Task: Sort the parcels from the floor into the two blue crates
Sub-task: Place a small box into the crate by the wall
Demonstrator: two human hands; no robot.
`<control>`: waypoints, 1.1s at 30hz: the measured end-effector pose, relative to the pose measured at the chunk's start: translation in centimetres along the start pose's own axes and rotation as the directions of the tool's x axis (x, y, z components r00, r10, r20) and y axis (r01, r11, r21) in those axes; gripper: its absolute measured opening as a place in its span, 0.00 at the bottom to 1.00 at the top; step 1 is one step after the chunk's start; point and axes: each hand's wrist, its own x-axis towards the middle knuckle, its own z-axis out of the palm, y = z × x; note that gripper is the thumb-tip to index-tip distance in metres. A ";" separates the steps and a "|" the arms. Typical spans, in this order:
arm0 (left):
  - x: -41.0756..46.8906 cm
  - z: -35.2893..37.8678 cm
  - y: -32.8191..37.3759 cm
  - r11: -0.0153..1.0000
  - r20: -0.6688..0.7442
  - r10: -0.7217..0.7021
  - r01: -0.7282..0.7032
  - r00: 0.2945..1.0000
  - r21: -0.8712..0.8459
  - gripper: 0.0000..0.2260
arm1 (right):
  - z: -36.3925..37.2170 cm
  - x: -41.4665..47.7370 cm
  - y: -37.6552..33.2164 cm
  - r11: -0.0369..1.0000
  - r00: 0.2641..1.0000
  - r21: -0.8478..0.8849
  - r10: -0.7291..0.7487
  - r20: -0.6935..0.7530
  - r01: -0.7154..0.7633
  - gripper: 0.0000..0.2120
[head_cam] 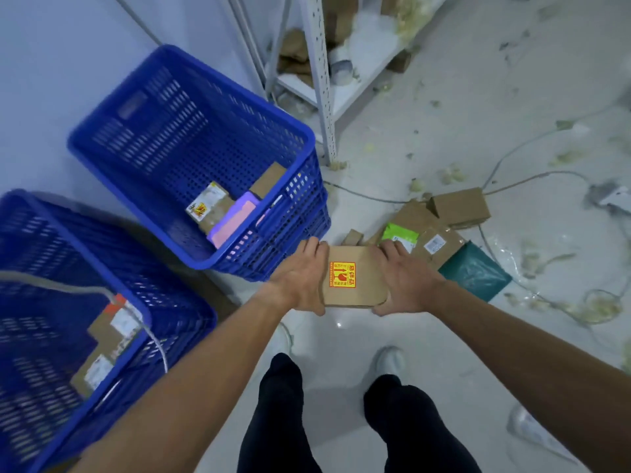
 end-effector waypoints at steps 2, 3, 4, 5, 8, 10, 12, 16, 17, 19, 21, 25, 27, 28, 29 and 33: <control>-2.7 -2.4 0.2 0.999 -0.029 -0.038 0.038 0.999 -0.010 0.49 | -2.9 -1.2 -1.0 0.999 0.998 -0.023 -0.048 -0.027 0.048 0.54; -4.2 -3.3 0.2 0.997 -0.038 -0.066 0.065 0.997 -0.029 0.50 | -4.1 -1.6 -1.7 0.997 0.997 -0.035 -0.073 -0.035 0.072 0.55; -5.6 -3.9 0.1 0.994 -0.041 -0.104 0.102 0.994 -0.051 0.51 | -5.2 -2.0 -2.4 0.995 0.995 -0.049 -0.091 -0.044 0.089 0.56; -6.8 -4.6 0.0 0.988 -0.043 -0.144 0.141 0.989 -0.066 0.52 | -6.2 -2.3 -3.2 0.993 0.993 -0.065 -0.106 -0.054 0.103 0.56; -10.2 -6.3 -0.5 0.972 -0.064 -0.227 0.222 0.972 -0.079 0.53 | -8.8 -3.4 -6.2 0.986 0.988 -0.097 -0.143 -0.056 0.137 0.57; -12.7 -7.2 -0.8 0.964 -0.074 -0.258 0.252 0.963 -0.085 0.53 | -9.9 -4.0 -8.1 0.980 0.984 -0.108 -0.173 -0.046 0.167 0.56; -15.5 -7.6 -1.1 0.948 -0.073 -0.304 0.294 0.950 -0.119 0.53 | -10.8 -4.5 -10.0 0.969 0.976 -0.138 -0.214 -0.040 0.207 0.57; -20.7 -7.8 -2.2 0.909 -0.117 -0.399 0.376 0.909 -0.180 0.53 | -12.7 -4.8 -14.1 0.926 0.948 -0.233 -0.315 -0.043 0.297 0.61; -22.1 -7.9 -2.4 0.897 -0.123 -0.422 0.395 0.898 -0.198 0.53 | -13.1 -4.8 -15.2 0.916 0.941 -0.246 -0.336 -0.040 0.317 0.61; -24.7 -7.9 -2.8 0.872 -0.129 -0.467 0.431 0.875 -0.233 0.53 | -13.9 -4.7 -17.4 0.897 0.927 -0.268 -0.374 -0.036 0.351 0.62; -27.0 -7.5 -3.4 0.851 -0.166 -0.508 0.461 0.845 -0.253 0.52 | -14.6 -4.6 -19.8 0.877 0.910 -0.289 -0.413 -0.041 0.384 0.60; -31.3 -5.9 -6.6 0.803 -0.198 -0.574 0.499 0.795 -0.326 0.47 | -15.5 -3.8 -25.1 0.832 0.872 -0.332 -0.487 -0.050 0.445 0.52; -33.4 -5.1 -8.2 0.796 -0.212 -0.582 0.496 0.785 -0.347 0.45 | -15.6 -3.2 -27.8 0.809 0.856 -0.360 -0.515 -0.049 0.466 0.51; -34.5 -4.6 -9.0 0.802 -0.234 -0.575 0.484 0.784 -0.349 0.44 | -15.6 -2.9 -29.1 0.795 0.849 -0.376 -0.527 -0.041 0.475 0.52; -35.6 -4.1 -9.7 0.809 -0.260 -0.568 0.470 0.781 -0.353 0.43 | -15.5 -2.7 -30.5 0.785 0.843 -0.389 -0.536 -0.035 0.483 0.53; -39.6 -1.9 -13.2 0.764 -0.252 -0.618 0.494 0.745 -0.415 0.49 | -15.3 -1.6 -36.3 0.763 0.834 -0.417 -0.551 -0.019 0.494 0.58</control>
